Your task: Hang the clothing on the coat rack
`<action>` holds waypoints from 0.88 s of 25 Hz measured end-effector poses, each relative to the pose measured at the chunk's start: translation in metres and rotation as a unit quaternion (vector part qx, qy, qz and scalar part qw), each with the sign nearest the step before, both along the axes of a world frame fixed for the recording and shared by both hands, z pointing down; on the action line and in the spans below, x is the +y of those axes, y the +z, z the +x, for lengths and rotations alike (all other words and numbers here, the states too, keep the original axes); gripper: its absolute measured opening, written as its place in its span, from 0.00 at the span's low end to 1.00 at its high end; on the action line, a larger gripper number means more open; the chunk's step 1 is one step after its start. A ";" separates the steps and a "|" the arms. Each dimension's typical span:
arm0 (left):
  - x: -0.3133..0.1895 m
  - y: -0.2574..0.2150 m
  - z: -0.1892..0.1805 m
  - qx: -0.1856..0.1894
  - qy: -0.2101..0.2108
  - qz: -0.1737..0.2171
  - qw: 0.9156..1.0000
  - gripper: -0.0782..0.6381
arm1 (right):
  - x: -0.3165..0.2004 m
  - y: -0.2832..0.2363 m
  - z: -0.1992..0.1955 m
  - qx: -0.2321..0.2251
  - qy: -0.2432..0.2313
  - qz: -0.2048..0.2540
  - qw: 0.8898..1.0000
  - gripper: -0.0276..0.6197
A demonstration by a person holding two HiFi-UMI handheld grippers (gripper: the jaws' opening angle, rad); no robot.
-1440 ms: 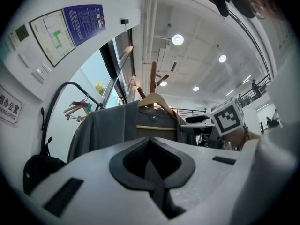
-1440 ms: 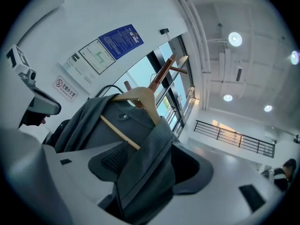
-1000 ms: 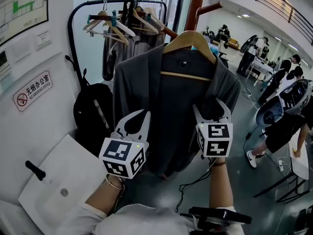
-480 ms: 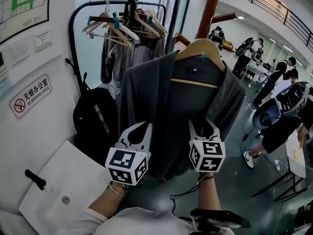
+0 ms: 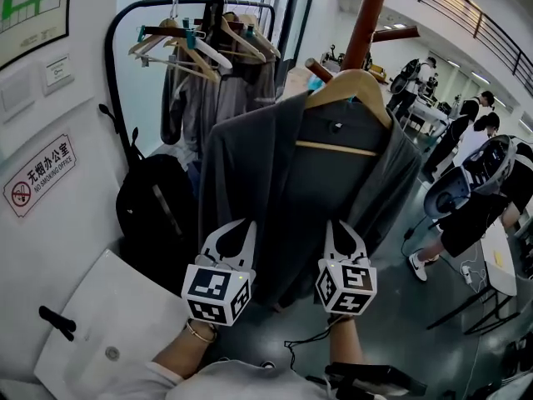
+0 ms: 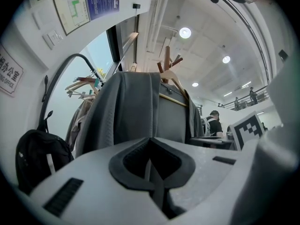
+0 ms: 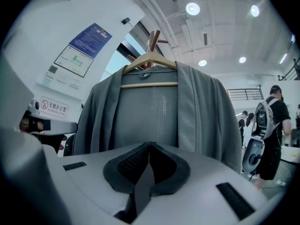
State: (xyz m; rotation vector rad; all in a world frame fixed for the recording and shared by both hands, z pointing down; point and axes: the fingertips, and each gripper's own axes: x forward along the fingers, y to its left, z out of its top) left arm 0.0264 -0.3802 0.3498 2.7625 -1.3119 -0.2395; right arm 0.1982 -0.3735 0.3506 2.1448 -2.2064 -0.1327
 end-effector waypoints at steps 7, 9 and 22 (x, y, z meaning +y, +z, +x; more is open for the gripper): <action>-0.001 0.021 0.013 -0.007 -0.009 -0.011 1.000 0.12 | 0.010 0.023 0.008 -0.015 0.007 -0.010 1.000 0.08; 0.001 0.023 0.014 -0.011 -0.018 -0.012 1.000 0.12 | 0.014 0.027 0.013 -0.023 0.007 -0.011 1.000 0.08; 0.038 0.039 0.050 -0.019 -0.074 -0.034 0.996 0.12 | 0.037 0.039 0.045 -0.038 -0.074 -0.026 0.996 0.08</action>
